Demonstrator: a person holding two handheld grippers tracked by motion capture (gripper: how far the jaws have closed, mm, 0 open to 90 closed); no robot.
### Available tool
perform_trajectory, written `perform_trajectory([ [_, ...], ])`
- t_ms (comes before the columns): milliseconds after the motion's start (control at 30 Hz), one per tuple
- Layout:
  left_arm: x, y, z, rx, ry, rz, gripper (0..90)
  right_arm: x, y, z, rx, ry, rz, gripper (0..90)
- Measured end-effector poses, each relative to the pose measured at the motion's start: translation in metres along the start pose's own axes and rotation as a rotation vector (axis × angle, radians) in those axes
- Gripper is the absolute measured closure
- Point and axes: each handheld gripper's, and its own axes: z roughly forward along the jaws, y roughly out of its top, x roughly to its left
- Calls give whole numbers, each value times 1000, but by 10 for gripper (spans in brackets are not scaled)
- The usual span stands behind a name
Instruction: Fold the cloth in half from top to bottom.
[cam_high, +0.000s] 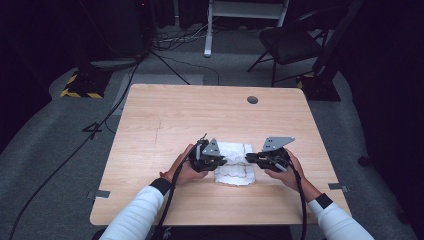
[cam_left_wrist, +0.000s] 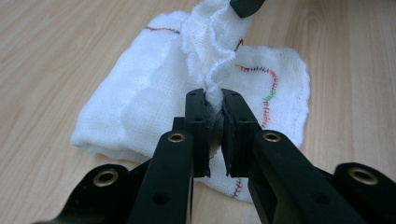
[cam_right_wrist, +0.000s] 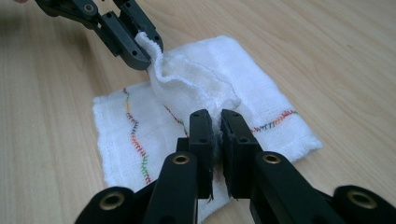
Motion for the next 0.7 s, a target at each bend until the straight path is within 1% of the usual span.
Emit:
perform_trajectory([
  [100, -7, -1, 0, 23, 7, 30, 816, 6, -4, -1, 11, 8, -14, 830],
  [133, -9, -1, 0, 24, 5, 31, 815, 7, -6, -2, 15, 10, -20, 827],
  [167, -10, -1, -1, 28, 1, 43, 814, 9, -7, -3, 17, 12, -20, 827],
  [300, -19, -4, -1, 49, -5, 62, 804, 14, -14, -3, 34, 40, -28, 819],
  [367, -22, -6, 0, 59, -12, 57, 799, 16, -17, -3, 49, 46, -35, 817],
  [400, -23, -8, 1, 65, -14, 60, 798, 18, -18, -3, 59, 44, -42, 810],
  [433, -25, -9, 2, 74, -14, 67, 798, 19, -19, -3, 64, 45, -40, 800],
  [500, -27, -12, 1, 92, -17, 69, 790, 21, -21, -3, 75, 57, -42, 797],
  [533, -28, -13, 2, 91, -17, 73, 789, 23, -22, -3, 81, 59, -47, 796],
  [633, -30, -17, 1, 93, -14, 65, 777, 27, -28, -1, 104, 74, -56, 787],
  [700, -31, -19, 2, 83, -10, 50, 760, 30, -32, 1, 122, 82, -70, 784],
])
